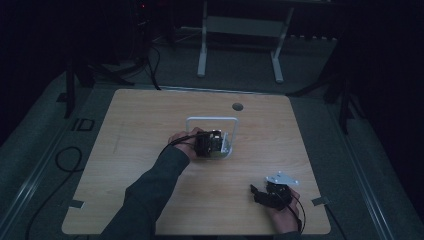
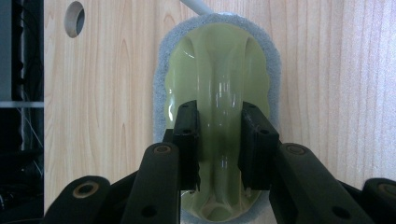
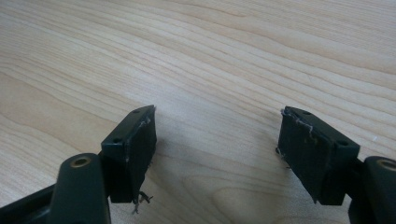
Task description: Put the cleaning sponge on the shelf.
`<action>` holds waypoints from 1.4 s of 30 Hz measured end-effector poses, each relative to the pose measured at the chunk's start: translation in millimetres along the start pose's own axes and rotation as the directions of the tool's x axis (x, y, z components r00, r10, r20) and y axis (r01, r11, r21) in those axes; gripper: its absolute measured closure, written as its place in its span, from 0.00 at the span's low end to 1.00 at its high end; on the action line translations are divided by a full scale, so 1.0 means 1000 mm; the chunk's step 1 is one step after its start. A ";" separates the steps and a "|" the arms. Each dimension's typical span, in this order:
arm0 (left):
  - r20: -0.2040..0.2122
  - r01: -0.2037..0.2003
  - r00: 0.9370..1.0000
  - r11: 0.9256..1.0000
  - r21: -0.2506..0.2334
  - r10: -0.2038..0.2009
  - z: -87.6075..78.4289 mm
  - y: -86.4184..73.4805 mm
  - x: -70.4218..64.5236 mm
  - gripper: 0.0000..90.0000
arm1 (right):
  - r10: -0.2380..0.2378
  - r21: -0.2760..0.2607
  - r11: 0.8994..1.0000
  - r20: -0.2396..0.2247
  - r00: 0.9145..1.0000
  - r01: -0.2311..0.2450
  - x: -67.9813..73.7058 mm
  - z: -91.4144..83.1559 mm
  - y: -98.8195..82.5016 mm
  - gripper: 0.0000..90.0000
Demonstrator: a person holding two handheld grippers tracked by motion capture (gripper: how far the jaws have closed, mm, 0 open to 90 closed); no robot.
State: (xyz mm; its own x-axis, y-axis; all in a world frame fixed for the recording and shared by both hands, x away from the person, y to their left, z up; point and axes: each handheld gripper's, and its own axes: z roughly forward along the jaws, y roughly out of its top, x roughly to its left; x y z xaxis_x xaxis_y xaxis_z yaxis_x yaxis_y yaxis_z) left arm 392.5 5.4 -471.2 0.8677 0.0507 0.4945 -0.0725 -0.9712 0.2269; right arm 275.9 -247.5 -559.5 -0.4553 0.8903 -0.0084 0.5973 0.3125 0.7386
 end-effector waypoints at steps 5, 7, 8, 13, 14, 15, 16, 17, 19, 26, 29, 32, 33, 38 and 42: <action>-0.008 0.002 1.000 1.000 -0.002 -0.002 0.001 0.000 0.000 0.79 | -0.001 0.000 1.000 0.000 1.000 0.001 0.000 0.000 0.000 0.30; -0.016 0.002 1.000 1.000 -0.001 -0.002 0.002 0.000 0.000 0.79 | -0.001 0.000 1.000 0.000 1.000 0.001 0.000 0.000 0.000 0.30; -0.020 0.003 1.000 1.000 -0.002 -0.003 0.003 0.000 0.000 0.79 | -0.001 0.001 1.000 0.000 1.000 0.001 0.000 0.000 0.000 0.30; -0.031 0.007 1.000 1.000 0.001 -0.006 0.005 -0.002 0.002 0.79 | -0.001 0.001 1.000 0.000 1.000 0.001 0.000 0.000 0.000 0.30; -0.033 0.005 0.999 1.000 0.005 -0.005 0.005 -0.002 0.002 0.79 | -0.001 0.000 1.000 0.000 1.000 0.001 0.000 0.000 0.000 0.30; -0.034 0.011 0.999 1.000 0.005 -0.010 0.006 -0.002 0.003 0.79 | -0.001 0.000 1.000 -0.001 1.000 0.001 0.000 0.000 0.000 0.30; -0.037 0.009 0.999 1.000 0.007 -0.009 0.006 -0.002 0.003 0.79 | -0.001 0.000 1.000 -0.001 1.000 0.001 0.000 0.000 0.000 0.30; -0.039 0.008 0.999 1.000 0.010 -0.007 0.007 -0.003 0.003 0.79 | -0.001 0.001 1.000 -0.001 1.000 0.001 0.000 0.000 0.000 0.30; -0.051 0.010 0.999 1.000 0.012 -0.009 0.008 -0.003 0.003 0.79 | -0.001 0.001 1.000 -0.001 1.000 0.001 0.000 0.000 0.000 0.30; -0.071 0.016 0.997 1.000 0.009 -0.015 0.010 -0.004 0.004 0.79 | -0.001 0.000 1.000 -0.001 1.000 0.001 0.000 0.000 0.000 0.30; -0.073 0.021 0.997 1.000 0.019 -0.020 0.011 -0.004 0.004 0.77 | -0.001 0.000 1.000 -0.001 1.000 0.001 0.000 0.000 0.000 0.30; -0.071 0.037 0.997 0.999 0.018 -0.036 0.010 -0.004 0.005 0.73 | -0.001 0.001 1.000 -0.001 1.000 0.001 0.000 0.000 0.000 0.30; -0.072 0.035 0.997 0.999 0.017 -0.033 0.010 -0.005 0.005 0.73 | -0.001 0.000 1.000 -0.001 1.000 0.001 0.000 0.000 0.000 0.30; -0.077 0.037 0.996 0.999 0.011 -0.036 0.009 -0.005 0.005 0.68 | -0.001 0.001 1.000 -0.001 1.000 0.001 0.000 0.000 0.000 0.30; -0.087 0.033 0.996 0.999 0.005 -0.032 0.007 -0.005 0.005 0.66 | -0.001 0.000 1.000 -0.001 1.000 0.001 0.000 0.000 0.000 0.30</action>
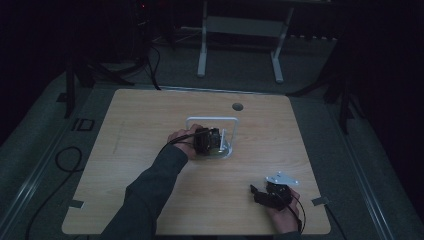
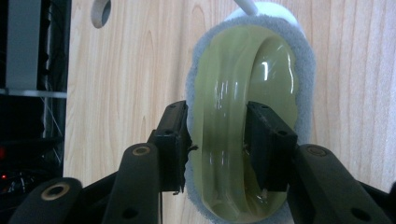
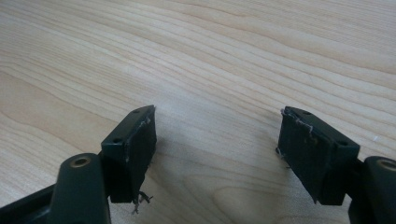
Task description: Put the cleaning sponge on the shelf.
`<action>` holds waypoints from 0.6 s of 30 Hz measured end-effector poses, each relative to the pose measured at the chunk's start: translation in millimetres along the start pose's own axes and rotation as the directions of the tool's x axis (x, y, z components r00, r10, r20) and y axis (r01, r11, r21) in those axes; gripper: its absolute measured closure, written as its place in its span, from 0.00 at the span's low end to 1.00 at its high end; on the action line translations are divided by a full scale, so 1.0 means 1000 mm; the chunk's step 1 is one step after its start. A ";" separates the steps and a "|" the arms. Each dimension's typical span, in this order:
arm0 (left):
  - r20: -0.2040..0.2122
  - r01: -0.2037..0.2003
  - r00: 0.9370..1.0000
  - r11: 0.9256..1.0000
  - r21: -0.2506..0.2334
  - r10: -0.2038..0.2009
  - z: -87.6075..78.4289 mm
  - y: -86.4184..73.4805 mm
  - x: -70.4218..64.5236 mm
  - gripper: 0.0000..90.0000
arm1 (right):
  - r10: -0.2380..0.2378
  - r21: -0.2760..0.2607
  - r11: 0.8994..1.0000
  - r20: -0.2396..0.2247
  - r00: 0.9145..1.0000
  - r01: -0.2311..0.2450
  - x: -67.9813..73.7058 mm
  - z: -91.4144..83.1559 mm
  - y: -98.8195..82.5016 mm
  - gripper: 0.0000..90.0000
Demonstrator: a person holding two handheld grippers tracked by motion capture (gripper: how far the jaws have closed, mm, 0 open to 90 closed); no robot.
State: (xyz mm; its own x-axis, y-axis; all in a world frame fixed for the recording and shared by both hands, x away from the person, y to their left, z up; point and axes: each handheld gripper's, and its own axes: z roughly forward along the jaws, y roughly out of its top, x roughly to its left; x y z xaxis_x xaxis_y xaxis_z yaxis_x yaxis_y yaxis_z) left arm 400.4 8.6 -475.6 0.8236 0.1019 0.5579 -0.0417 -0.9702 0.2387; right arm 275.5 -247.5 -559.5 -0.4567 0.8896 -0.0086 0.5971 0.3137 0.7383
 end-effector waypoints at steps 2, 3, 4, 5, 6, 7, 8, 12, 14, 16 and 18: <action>-0.005 0.000 1.000 1.000 -0.007 0.000 -0.001 0.000 -0.001 0.65 | 0.000 0.000 1.000 0.000 1.000 0.000 0.000 0.000 0.000 0.30; -0.007 -0.001 1.000 1.000 -0.005 0.001 -0.002 0.000 0.000 0.65 | 0.000 0.000 1.000 0.000 1.000 0.000 0.000 0.000 0.000 0.30; -0.009 0.006 1.000 1.000 -0.010 -0.006 -0.003 0.000 0.000 0.65 | 0.000 0.000 1.000 0.000 1.000 0.000 0.000 0.000 0.000 0.30; -0.011 0.007 1.000 1.000 -0.012 -0.007 -0.004 0.000 0.000 0.65 | 0.000 0.000 1.000 0.000 1.000 0.000 0.000 0.000 0.000 0.30; -0.010 0.016 1.000 1.000 -0.018 -0.016 -0.005 0.000 0.000 0.65 | 0.000 0.000 1.000 0.000 1.000 0.000 0.000 0.000 0.000 0.30; -0.008 0.014 1.000 1.000 -0.013 -0.014 -0.007 0.000 0.000 0.65 | 0.000 0.000 1.000 0.000 1.000 0.000 0.000 0.000 0.000 0.30; -0.010 0.014 1.000 1.000 -0.017 -0.014 -0.008 0.000 0.000 0.65 | 0.000 0.000 1.000 0.000 1.000 0.000 0.000 0.000 0.000 0.30; 0.001 0.016 1.000 1.000 -0.025 -0.016 -0.014 -0.001 0.000 0.65 | 0.000 0.000 1.000 0.000 1.000 0.000 0.000 0.000 0.000 0.30; 0.002 0.020 1.000 0.999 -0.025 -0.020 -0.016 -0.002 0.000 0.65 | 0.001 0.000 1.000 0.000 1.000 -0.001 0.000 0.000 0.000 0.30; 0.008 0.027 1.000 0.999 -0.023 -0.027 -0.018 -0.003 0.000 0.66 | 0.001 0.000 1.000 0.000 1.000 -0.001 0.000 0.000 0.000 0.30; 0.017 0.041 0.999 0.998 -0.039 -0.040 -0.024 -0.005 0.001 0.67 | 0.001 0.000 1.000 0.000 1.000 -0.001 0.000 0.000 0.000 0.30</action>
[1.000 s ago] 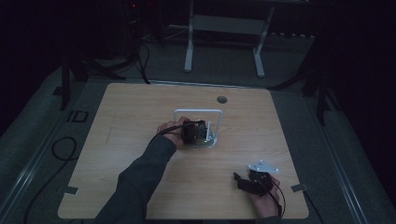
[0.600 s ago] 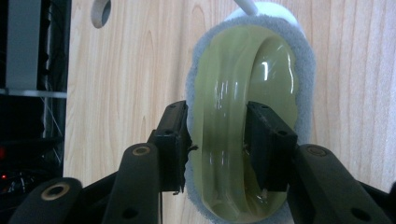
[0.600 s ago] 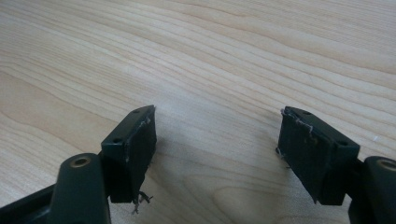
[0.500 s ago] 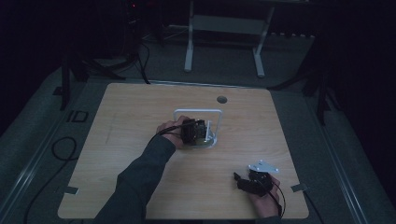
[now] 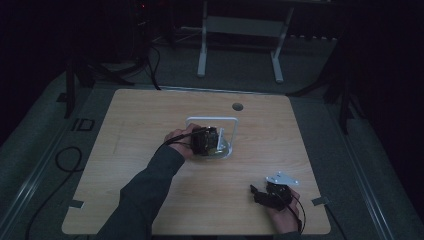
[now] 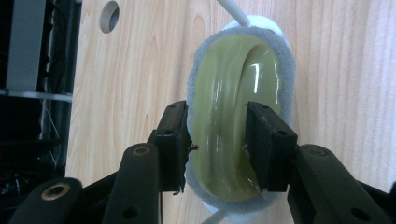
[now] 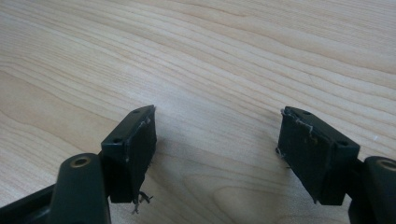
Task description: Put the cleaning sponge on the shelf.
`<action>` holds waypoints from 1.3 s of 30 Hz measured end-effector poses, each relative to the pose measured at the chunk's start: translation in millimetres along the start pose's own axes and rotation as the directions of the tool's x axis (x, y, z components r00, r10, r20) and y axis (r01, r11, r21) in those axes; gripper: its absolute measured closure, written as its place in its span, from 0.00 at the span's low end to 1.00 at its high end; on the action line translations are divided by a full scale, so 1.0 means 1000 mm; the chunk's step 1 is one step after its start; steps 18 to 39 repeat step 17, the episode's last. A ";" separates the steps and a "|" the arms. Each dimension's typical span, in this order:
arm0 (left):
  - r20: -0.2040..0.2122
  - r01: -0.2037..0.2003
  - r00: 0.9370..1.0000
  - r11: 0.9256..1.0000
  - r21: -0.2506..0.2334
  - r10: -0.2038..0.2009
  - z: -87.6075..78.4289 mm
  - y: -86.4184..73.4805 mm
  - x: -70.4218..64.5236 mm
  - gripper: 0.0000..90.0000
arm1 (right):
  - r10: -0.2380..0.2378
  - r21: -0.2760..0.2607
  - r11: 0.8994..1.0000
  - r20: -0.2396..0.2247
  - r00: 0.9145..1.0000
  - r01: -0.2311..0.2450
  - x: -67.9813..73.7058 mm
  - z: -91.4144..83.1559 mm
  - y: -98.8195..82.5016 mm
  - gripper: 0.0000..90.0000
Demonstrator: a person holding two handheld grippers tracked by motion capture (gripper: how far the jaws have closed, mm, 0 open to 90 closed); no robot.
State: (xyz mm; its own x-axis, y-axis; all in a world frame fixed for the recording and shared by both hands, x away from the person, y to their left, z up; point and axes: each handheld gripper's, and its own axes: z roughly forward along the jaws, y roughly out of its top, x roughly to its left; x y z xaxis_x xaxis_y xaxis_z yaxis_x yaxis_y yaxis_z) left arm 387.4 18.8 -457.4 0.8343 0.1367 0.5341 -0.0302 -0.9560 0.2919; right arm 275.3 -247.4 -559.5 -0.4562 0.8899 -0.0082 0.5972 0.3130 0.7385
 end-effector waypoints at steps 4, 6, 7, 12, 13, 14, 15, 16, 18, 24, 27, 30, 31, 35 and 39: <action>0.028 0.027 0.999 0.999 -0.026 -0.026 -0.010 -0.003 0.001 0.67 | 0.000 0.000 1.000 0.000 1.000 0.000 0.000 0.000 0.000 0.30; 0.034 0.041 0.999 0.998 -0.038 -0.040 -0.016 -0.005 0.002 0.67 | 0.000 0.000 1.000 0.000 1.000 0.000 0.000 0.000 0.000 0.30; 0.042 0.053 0.998 0.998 -0.045 -0.051 -0.018 -0.007 0.002 0.67 | 0.000 0.000 1.000 0.000 1.000 0.000 0.000 0.000 0.000 0.30; 0.082 0.121 0.990 0.989 -0.086 -0.114 -0.033 -0.013 0.002 0.67 | 0.000 0.000 1.000 0.000 1.000 0.000 0.000 0.000 0.000 0.30; 0.089 0.137 0.988 0.986 -0.090 -0.129 -0.036 -0.015 0.002 0.67 | 0.001 0.000 1.000 0.000 1.000 -0.001 0.000 0.000 0.000 0.30; 0.096 0.151 0.985 0.983 -0.101 -0.141 -0.039 -0.017 0.001 0.67 | 0.001 0.000 1.000 0.000 1.000 -0.001 0.000 0.000 0.000 0.30; 0.100 0.164 0.983 0.980 -0.112 -0.153 -0.041 -0.019 0.000 0.67 | 0.000 -0.001 1.000 0.000 1.000 0.000 0.000 0.000 0.000 0.30; 0.101 0.173 0.982 0.978 -0.119 -0.162 -0.044 -0.021 -0.001 0.67 | -0.001 -0.002 1.000 0.001 1.000 0.001 0.000 0.000 0.000 0.30; 0.103 0.183 0.980 0.975 -0.122 -0.171 -0.046 -0.023 -0.002 0.67 | -0.001 -0.001 1.000 0.000 1.000 0.001 0.000 0.000 0.000 0.30; 0.103 0.183 0.980 0.975 -0.122 -0.171 -0.046 -0.023 -0.002 0.67 | -0.001 -0.001 1.000 0.000 1.000 0.001 0.000 0.000 0.000 0.30; 0.103 0.183 0.980 0.975 -0.122 -0.171 -0.046 -0.023 -0.002 0.67 | -0.001 -0.001 1.000 0.000 1.000 0.001 0.000 0.000 0.000 0.30; 0.103 0.183 0.980 0.975 -0.122 -0.171 -0.046 -0.023 -0.002 0.67 | -0.001 -0.001 1.000 0.000 1.000 0.001 0.000 0.000 0.000 0.30; 0.103 0.183 0.980 0.975 -0.122 -0.171 -0.046 -0.023 -0.002 0.67 | -0.001 -0.001 1.000 0.000 1.000 0.001 0.000 0.000 0.000 0.30; 0.103 0.183 0.980 0.975 -0.122 -0.171 -0.046 -0.023 -0.002 0.67 | -0.001 -0.001 1.000 0.000 1.000 0.001 0.000 0.000 0.000 0.30; 0.103 0.183 0.980 0.975 -0.122 -0.171 -0.046 -0.023 -0.002 0.67 | -0.001 -0.001 1.000 0.000 1.000 0.001 0.000 0.000 0.000 0.30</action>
